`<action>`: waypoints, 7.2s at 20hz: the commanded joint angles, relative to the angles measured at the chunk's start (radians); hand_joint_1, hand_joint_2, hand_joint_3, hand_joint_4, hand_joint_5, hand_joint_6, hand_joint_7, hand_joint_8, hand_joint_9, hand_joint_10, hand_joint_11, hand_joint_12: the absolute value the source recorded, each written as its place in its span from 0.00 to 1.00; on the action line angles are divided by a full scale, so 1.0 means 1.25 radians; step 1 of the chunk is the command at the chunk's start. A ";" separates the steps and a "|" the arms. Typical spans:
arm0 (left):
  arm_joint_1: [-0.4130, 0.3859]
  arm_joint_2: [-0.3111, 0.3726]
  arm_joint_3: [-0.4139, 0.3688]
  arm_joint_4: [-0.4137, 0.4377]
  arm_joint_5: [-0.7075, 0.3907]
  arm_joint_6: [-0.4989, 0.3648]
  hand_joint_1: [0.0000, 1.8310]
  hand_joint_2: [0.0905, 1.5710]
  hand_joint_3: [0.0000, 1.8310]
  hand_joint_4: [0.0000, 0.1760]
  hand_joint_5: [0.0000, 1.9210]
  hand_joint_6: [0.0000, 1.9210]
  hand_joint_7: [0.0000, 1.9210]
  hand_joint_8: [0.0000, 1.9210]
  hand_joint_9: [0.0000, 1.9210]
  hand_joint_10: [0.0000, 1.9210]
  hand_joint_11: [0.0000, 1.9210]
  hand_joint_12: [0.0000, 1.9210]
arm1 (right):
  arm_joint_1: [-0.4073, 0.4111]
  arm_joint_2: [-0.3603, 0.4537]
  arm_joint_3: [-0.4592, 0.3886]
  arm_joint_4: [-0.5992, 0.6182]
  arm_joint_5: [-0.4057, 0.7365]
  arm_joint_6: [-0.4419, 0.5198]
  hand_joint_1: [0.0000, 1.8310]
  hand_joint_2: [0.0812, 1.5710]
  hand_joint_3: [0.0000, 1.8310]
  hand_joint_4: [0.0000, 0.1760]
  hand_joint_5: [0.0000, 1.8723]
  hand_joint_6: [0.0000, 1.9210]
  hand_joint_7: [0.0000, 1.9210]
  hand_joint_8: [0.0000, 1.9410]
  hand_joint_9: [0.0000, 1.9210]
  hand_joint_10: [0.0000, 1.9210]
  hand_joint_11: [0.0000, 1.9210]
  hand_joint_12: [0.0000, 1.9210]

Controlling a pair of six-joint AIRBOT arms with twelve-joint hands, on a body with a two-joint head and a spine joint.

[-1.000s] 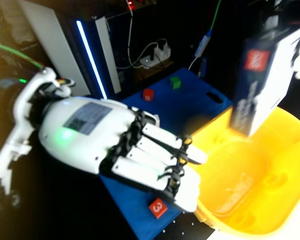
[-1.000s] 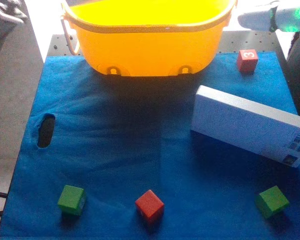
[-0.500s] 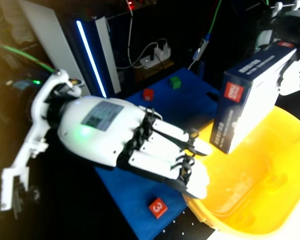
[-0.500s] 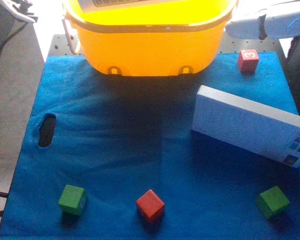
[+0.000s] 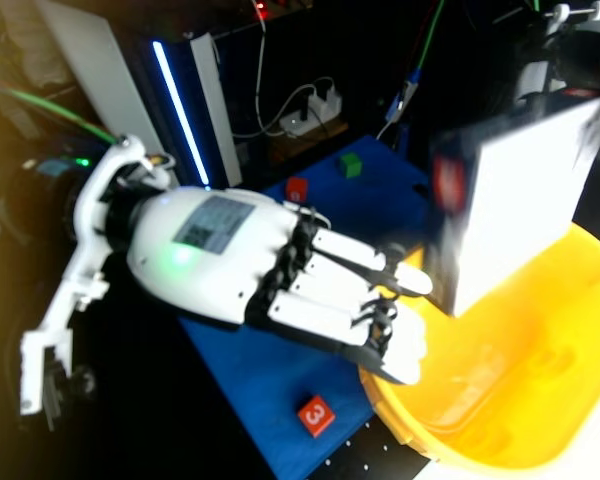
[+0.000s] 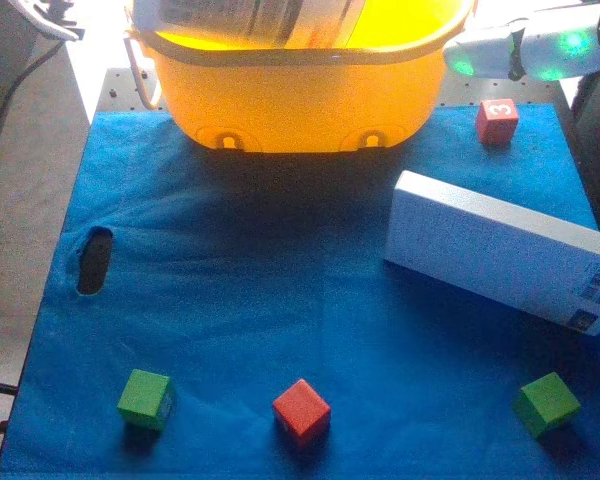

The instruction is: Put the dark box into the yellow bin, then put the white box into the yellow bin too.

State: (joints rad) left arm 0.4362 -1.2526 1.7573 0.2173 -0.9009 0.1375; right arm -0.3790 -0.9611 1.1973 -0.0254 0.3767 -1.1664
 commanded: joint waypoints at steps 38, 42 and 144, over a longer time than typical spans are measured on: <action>0.140 0.041 -0.020 -0.079 -0.054 -0.010 0.64 0.53 0.00 0.00 0.27 0.01 0.26 0.01 0.27 0.00 0.26 0.04 | -0.153 0.146 -0.173 0.022 0.218 0.118 0.09 0.55 0.00 0.00 0.05 0.00 0.19 0.00 0.17 0.01 0.09 0.14; 0.148 0.039 -0.021 -0.088 -0.051 -0.007 0.65 0.54 0.00 0.00 0.27 0.00 0.25 0.00 0.25 0.00 0.23 0.02 | -0.208 0.176 -0.215 0.037 0.264 0.118 0.11 0.52 0.00 0.00 0.07 0.00 0.19 0.00 0.17 0.00 0.06 0.13; 0.047 0.109 -0.089 -0.068 -0.131 0.032 0.33 0.61 0.01 0.63 0.00 0.00 0.06 0.00 0.11 0.00 0.05 0.19 | 0.207 0.024 -0.038 -0.113 0.192 0.112 0.64 0.67 0.00 0.00 0.56 0.45 0.67 0.10 0.71 0.17 0.54 0.63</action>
State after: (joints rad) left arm 0.5087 -1.1191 1.6470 0.1764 -0.9501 0.1837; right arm -0.1333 -0.9325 1.1481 -0.1768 0.5041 -1.0225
